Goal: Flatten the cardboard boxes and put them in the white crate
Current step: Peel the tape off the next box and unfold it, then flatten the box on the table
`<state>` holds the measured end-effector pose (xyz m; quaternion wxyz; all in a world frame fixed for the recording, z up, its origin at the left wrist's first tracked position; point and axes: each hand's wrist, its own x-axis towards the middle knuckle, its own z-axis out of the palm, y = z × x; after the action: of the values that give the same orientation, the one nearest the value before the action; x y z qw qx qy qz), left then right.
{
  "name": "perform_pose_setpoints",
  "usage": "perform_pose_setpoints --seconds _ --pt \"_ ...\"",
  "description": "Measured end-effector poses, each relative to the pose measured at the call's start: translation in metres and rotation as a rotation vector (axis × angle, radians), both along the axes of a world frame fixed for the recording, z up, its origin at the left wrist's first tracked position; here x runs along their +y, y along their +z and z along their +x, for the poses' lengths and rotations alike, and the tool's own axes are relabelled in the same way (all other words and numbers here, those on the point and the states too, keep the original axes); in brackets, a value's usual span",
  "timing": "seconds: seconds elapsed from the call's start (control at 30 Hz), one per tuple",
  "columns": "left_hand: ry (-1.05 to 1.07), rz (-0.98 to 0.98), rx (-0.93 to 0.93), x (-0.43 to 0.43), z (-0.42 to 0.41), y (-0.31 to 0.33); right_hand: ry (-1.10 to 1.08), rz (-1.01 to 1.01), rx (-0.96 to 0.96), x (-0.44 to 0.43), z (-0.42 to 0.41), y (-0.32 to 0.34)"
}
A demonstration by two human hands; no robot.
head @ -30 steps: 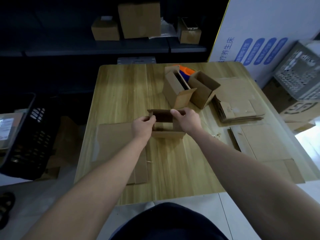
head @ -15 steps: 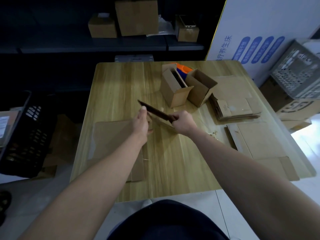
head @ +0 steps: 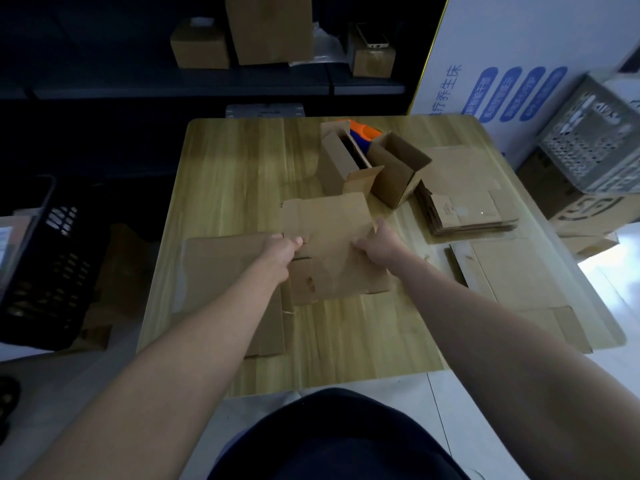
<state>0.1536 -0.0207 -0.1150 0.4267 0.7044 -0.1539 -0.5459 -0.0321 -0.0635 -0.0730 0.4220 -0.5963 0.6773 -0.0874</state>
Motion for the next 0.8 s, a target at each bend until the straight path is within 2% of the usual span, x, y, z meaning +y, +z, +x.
perform_pose_setpoints --seconds 0.07,0.2,0.3,0.4,0.53,0.7,0.8 --pt "-0.088 0.028 -0.041 0.007 0.000 -0.010 0.030 0.058 0.074 0.002 -0.001 -0.009" --pt "-0.324 0.153 -0.264 0.026 -0.004 -0.036 0.123 0.107 0.263 0.012 -0.003 -0.029" --pt "-0.467 0.204 -0.448 0.038 -0.010 -0.052 0.134 0.146 0.317 0.020 -0.008 -0.048" --pt "-0.548 0.221 -0.519 0.040 -0.016 -0.062 0.100 0.187 0.322 0.021 -0.012 -0.063" --pt "-0.515 0.195 -0.522 0.029 -0.015 -0.064 0.059 0.154 0.323 0.012 -0.011 -0.071" --pt "-0.317 0.093 -0.375 -0.002 0.006 -0.052 -0.009 0.103 0.242 -0.018 0.016 -0.065" --pt "-0.407 0.153 -0.453 -0.012 0.018 -0.051 0.048 0.107 0.279 -0.032 0.034 -0.064"
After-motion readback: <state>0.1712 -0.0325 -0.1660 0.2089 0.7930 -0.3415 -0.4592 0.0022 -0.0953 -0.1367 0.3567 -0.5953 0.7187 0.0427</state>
